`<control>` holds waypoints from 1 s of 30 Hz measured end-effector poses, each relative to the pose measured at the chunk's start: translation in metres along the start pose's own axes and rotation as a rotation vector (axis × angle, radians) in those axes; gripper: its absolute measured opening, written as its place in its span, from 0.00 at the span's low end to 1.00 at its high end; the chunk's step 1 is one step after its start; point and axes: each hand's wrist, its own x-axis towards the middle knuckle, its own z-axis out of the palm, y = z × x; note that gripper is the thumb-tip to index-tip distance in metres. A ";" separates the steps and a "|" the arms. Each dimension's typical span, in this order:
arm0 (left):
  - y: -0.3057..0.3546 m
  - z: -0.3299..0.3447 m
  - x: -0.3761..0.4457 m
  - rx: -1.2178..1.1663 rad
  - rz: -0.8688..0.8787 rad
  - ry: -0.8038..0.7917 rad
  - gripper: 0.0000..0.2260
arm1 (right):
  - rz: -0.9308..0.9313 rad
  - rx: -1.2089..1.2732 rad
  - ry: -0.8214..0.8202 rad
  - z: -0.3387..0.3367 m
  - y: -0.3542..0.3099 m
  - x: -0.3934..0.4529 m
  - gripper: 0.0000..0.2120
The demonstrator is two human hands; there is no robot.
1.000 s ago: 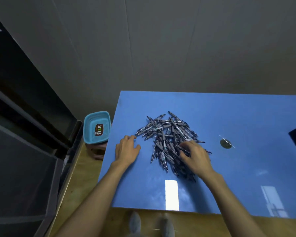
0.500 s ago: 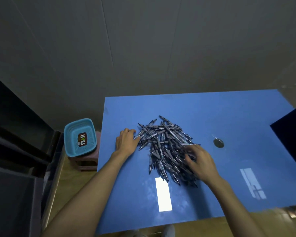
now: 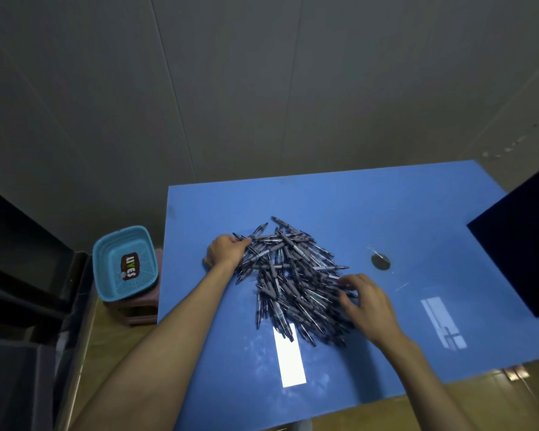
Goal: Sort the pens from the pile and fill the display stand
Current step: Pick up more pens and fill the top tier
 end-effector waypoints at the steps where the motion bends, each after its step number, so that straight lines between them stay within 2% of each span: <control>1: 0.001 0.001 0.003 -0.052 -0.028 -0.014 0.21 | 0.005 -0.007 -0.004 -0.001 0.003 0.000 0.08; 6: 0.006 -0.007 0.014 -0.384 -0.049 -0.009 0.09 | 0.021 -0.012 -0.014 -0.001 0.008 0.004 0.09; 12: 0.023 -0.024 0.024 -0.571 0.088 0.048 0.08 | 0.006 0.005 0.002 0.001 0.002 0.015 0.10; 14: 0.027 -0.026 0.028 -0.449 0.156 0.046 0.08 | 0.008 0.007 0.002 -0.001 0.001 0.016 0.10; 19: 0.014 -0.017 0.035 -0.059 0.241 -0.196 0.08 | 0.026 0.016 -0.013 -0.005 0.011 0.018 0.11; 23: -0.006 -0.009 0.038 0.146 0.337 -0.172 0.05 | 0.034 0.007 -0.004 -0.007 0.017 0.017 0.10; 28: -0.007 -0.016 0.036 0.351 0.413 -0.125 0.18 | 0.033 0.007 -0.013 -0.005 0.018 0.019 0.10; 30: -0.004 -0.020 0.033 0.390 0.437 -0.117 0.13 | 0.030 0.010 -0.014 -0.004 0.016 0.020 0.10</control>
